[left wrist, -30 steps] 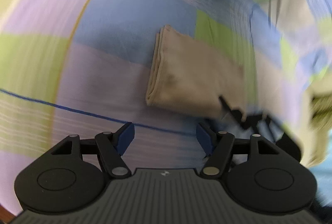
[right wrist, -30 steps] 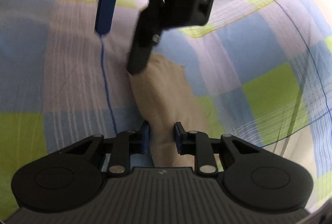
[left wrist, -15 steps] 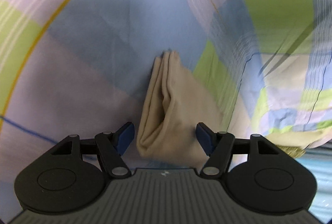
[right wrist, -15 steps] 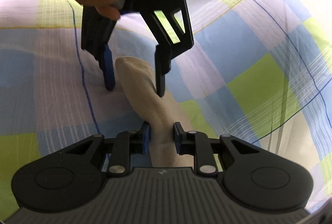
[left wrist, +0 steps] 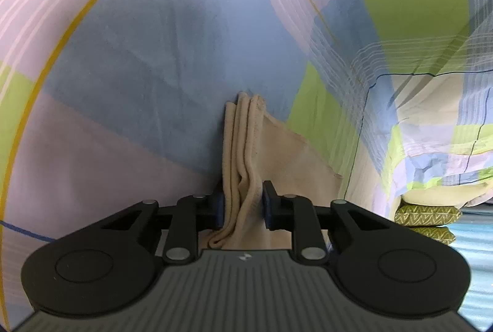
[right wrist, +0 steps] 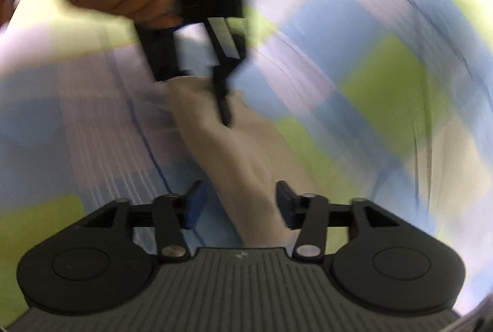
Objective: Fold clothes
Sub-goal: 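Grasp the folded beige cloth edge with the left gripper while the right gripper pinches beside it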
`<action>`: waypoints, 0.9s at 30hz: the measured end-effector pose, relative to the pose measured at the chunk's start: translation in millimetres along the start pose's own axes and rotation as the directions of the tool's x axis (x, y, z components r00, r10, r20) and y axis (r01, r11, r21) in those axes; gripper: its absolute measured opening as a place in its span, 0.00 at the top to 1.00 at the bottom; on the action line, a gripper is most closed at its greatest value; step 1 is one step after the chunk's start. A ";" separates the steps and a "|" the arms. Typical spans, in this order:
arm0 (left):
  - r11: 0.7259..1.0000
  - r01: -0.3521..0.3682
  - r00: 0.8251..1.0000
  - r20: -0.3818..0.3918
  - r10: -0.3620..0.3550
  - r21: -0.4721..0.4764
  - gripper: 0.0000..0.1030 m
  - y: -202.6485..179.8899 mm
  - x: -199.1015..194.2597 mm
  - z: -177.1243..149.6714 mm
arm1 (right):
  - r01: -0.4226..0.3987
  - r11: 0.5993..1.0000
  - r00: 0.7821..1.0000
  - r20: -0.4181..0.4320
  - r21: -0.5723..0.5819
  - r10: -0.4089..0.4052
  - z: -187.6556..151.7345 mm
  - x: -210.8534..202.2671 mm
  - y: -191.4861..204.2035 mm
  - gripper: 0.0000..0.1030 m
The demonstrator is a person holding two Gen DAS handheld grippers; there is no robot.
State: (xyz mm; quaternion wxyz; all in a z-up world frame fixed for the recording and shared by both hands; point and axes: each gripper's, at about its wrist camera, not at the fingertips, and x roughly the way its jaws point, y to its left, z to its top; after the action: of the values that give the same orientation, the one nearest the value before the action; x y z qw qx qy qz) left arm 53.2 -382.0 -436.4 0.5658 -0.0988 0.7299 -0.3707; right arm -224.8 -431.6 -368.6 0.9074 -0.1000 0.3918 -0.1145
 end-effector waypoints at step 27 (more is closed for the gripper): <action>0.998 -0.022 1.000 0.001 0.022 0.062 0.79 1.7 -7.7 -3.8 | -0.332 0.086 0.835 0.250 0.939 0.491 -79.0 97.0 -128.9 0.82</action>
State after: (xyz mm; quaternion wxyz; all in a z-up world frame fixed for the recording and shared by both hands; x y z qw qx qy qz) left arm 52.9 -374.8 -431.5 0.5726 -0.0733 0.7190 -0.3870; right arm -234.7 -589.5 -453.6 0.7345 0.6019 0.3039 -0.0771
